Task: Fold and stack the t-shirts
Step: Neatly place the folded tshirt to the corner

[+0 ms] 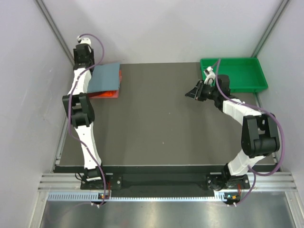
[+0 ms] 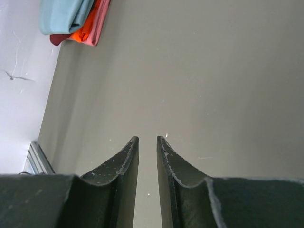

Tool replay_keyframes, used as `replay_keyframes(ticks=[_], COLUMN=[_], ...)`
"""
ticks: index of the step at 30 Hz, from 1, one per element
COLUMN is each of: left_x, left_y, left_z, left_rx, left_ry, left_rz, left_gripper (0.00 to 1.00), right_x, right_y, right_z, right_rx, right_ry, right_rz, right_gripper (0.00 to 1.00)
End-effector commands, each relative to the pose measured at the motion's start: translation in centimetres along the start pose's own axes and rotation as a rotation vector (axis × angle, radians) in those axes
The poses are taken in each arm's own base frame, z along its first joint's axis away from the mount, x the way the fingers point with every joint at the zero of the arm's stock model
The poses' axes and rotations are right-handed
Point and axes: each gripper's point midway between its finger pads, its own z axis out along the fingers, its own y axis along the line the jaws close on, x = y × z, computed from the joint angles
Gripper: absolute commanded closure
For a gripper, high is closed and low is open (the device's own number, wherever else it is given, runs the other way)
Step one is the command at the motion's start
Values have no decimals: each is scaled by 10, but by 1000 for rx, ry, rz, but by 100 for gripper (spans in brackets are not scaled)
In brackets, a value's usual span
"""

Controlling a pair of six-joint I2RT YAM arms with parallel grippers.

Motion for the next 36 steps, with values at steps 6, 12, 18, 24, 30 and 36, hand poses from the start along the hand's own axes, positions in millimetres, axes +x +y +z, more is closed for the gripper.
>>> replay_keyframes(ticks=[6, 12, 18, 24, 30, 36], left_x=[10, 42, 55, -10, -32, -35], left_y=[1, 4, -11, -5, -105, -173], left_z=[-28, -29, -36, -95, -210, -362], left_rx=[22, 27, 66, 65, 498, 907], left_ry=[84, 193, 310, 190, 161, 64], left_rz=[-137, -138, -174, -235, -273, -253], left_gripper=[43, 41, 41, 38, 40, 1], right_x=[-24, -25, -46, -61, -47, -25], right_y=[30, 35, 46, 74, 94, 117], right_z=[-14, -17, -29, -58, -93, -130], right_rx=[-63, -80, -41, -32, -6, -24], right_ry=[-87, -85, -131, -156, -134, -144], right_rz=[-104, -104, -146, -148, -141, -190], right_gripper=[77, 77, 71, 58, 0, 0])
